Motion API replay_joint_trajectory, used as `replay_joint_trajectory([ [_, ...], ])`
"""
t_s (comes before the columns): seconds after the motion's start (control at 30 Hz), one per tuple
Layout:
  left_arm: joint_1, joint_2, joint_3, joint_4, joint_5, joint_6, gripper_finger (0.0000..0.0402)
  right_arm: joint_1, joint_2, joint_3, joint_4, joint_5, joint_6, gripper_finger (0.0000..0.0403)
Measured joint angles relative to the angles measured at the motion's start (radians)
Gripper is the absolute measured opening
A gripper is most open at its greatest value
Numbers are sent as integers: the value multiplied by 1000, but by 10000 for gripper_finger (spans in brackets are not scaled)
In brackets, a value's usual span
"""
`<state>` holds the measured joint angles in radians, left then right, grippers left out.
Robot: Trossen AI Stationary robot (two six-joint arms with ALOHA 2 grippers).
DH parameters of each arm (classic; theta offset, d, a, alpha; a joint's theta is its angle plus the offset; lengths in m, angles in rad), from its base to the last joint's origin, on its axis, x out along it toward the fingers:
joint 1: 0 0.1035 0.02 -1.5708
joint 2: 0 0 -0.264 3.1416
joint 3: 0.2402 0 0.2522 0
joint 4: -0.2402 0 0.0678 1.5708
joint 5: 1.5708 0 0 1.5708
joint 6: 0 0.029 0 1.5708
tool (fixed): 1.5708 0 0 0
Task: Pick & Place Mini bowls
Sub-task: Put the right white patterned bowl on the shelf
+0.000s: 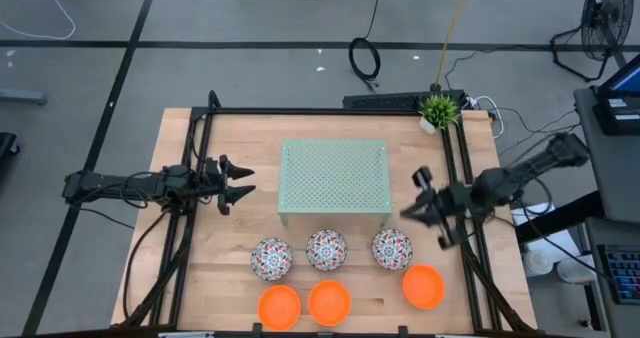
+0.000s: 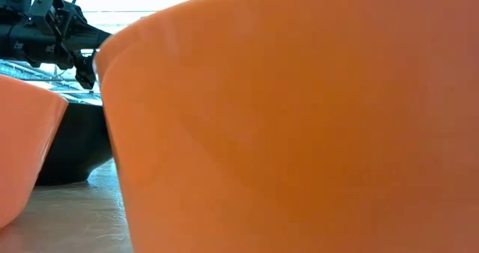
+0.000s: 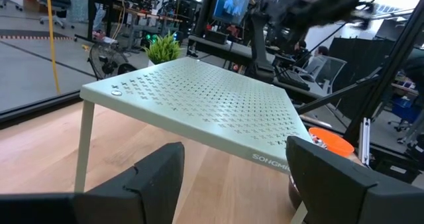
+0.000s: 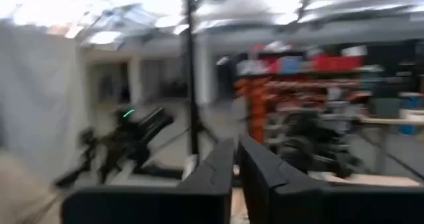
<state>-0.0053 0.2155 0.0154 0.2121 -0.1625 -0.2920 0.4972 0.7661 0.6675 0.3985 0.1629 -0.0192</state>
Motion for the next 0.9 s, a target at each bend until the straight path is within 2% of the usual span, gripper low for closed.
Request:
replay_joint_trajectory([
  [0.07,0,0,0,0,1,0,269,80,83,129,-154,23,-51,50],
  [0.23,0,0,0,0,4,0,269,234,268,382,-628,289,-57,150],
  [0.3,0,0,0,-1,5,0,269,270,323,458,-825,408,34,189],
  [0.37,0,0,0,0,4,0,269,281,366,514,-1049,457,196,221],
  [0.5,0,0,0,1,4,0,269,278,409,547,-1380,410,589,254],
  [0.63,0,0,0,0,4,0,269,260,414,500,-1579,291,869,259],
  [0.77,0,0,0,0,4,0,269,229,409,399,-1628,217,1004,255],
  [0.9,0,0,0,0,4,0,269,182,409,287,-1538,174,1056,255],
])
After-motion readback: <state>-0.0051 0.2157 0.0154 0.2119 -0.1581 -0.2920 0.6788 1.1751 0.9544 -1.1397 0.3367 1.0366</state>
